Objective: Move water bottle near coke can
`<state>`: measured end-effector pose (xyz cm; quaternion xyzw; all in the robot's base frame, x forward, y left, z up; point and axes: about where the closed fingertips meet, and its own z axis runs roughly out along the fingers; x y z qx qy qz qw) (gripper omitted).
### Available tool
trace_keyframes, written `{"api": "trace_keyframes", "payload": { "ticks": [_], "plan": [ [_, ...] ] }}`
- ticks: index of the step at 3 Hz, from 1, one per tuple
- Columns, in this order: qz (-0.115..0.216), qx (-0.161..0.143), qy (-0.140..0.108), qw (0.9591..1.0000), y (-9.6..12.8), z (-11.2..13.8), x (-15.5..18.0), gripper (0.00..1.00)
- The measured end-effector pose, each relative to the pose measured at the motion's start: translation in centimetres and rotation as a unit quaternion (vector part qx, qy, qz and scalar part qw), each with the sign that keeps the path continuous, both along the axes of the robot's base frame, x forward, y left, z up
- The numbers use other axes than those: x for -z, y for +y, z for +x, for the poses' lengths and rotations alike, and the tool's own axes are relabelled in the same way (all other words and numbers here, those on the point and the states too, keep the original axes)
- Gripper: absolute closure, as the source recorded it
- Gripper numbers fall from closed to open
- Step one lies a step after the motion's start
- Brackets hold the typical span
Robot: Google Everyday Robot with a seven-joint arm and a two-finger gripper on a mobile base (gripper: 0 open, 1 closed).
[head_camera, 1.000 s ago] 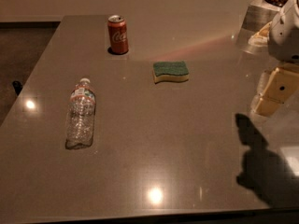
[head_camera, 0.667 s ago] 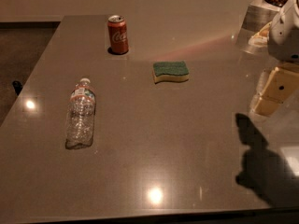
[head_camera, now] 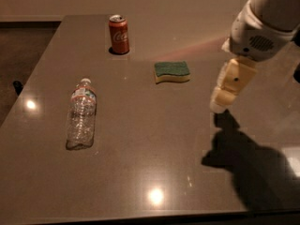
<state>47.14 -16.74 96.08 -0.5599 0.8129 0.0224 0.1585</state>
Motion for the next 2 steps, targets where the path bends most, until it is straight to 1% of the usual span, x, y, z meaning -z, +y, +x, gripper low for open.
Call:
{"api": "trace_keyframes", "payload": {
  "ticks": [1,2],
  "plan": [
    [0.016,0.021,0.016,0.9995,5.3,2.6,1.9,0.00],
    [0.035,0.056,0.024,0.9975,11.0,5.2,3.5,0.00]
  ]
}}
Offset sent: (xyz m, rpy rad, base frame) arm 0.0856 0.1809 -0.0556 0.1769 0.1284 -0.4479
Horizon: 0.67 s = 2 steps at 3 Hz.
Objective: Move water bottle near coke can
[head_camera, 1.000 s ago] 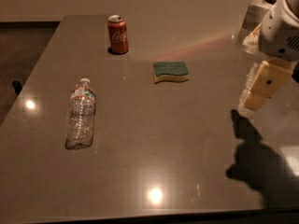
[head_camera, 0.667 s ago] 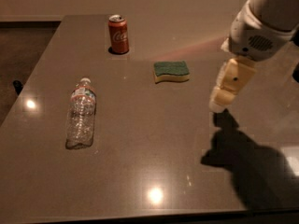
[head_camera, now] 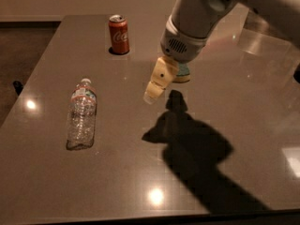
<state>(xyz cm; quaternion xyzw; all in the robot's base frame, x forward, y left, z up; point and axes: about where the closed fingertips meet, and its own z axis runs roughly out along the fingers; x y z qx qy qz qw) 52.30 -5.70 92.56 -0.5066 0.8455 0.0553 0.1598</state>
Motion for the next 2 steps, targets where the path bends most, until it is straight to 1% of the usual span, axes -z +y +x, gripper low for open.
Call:
{"api": "trace_keyframes", "payload": {
  "ticks": [1,2],
  "plan": [
    [0.005,0.030,-0.003,0.9995,5.7,1.7,0.9,0.00],
    [0.000,0.070,0.006,0.9976,10.6,2.6,1.3,0.00]
  ]
}}
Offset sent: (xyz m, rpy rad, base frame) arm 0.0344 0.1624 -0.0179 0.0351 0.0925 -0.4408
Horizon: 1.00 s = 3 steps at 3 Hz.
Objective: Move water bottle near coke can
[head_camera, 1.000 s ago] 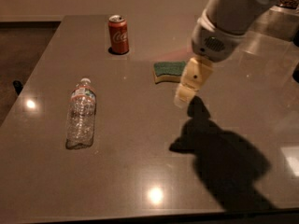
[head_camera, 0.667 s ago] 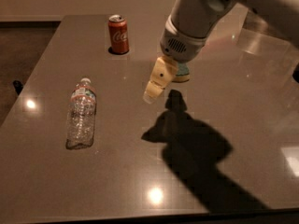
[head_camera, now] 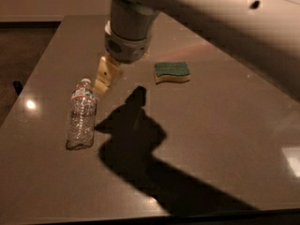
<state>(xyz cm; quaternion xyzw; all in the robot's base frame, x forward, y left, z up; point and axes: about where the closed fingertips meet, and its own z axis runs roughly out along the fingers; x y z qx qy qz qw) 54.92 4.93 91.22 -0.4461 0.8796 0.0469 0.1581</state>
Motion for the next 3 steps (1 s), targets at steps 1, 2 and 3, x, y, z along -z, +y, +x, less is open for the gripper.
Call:
{"api": "trace_keyframes", "payload": {
  "ticks": [1,2,3],
  "plan": [
    [0.001,0.059,0.030,0.9978,4.6,-1.0,0.6,0.00],
    [0.009,0.111,0.057,0.9921,7.0,-1.7,1.2,0.00],
    [0.015,0.146,0.080,0.9858,9.4,-2.7,2.4,0.00]
  ]
}}
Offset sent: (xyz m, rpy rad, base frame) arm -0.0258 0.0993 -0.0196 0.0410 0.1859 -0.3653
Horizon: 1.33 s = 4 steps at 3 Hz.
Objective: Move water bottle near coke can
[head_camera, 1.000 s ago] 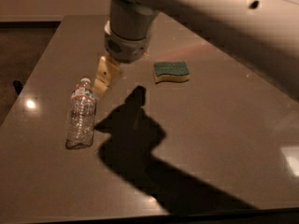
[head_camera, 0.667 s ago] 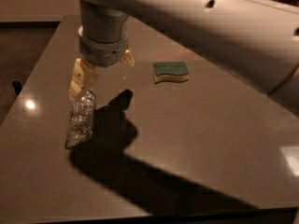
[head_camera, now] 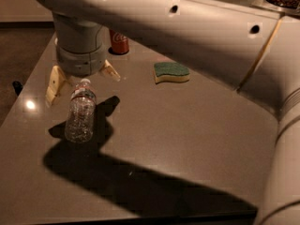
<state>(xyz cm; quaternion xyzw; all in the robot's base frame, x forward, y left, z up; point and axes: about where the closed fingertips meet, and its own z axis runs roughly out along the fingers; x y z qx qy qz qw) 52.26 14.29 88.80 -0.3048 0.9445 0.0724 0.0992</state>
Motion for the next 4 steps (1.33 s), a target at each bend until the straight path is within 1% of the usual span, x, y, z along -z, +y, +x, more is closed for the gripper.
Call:
{"api": "trace_keyframes", "payload": {
  "ticks": [1,2,3,4],
  "plan": [
    [-0.004,0.036,0.015,0.9992,1.3,-0.7,1.9,0.00],
    [-0.010,0.056,0.021,0.9982,1.5,-1.0,3.3,0.00],
    [-0.015,0.066,0.021,0.9975,1.1,-0.8,3.7,0.16],
    [-0.019,0.062,0.019,0.9977,1.2,-0.3,3.3,0.39]
  ]
}}
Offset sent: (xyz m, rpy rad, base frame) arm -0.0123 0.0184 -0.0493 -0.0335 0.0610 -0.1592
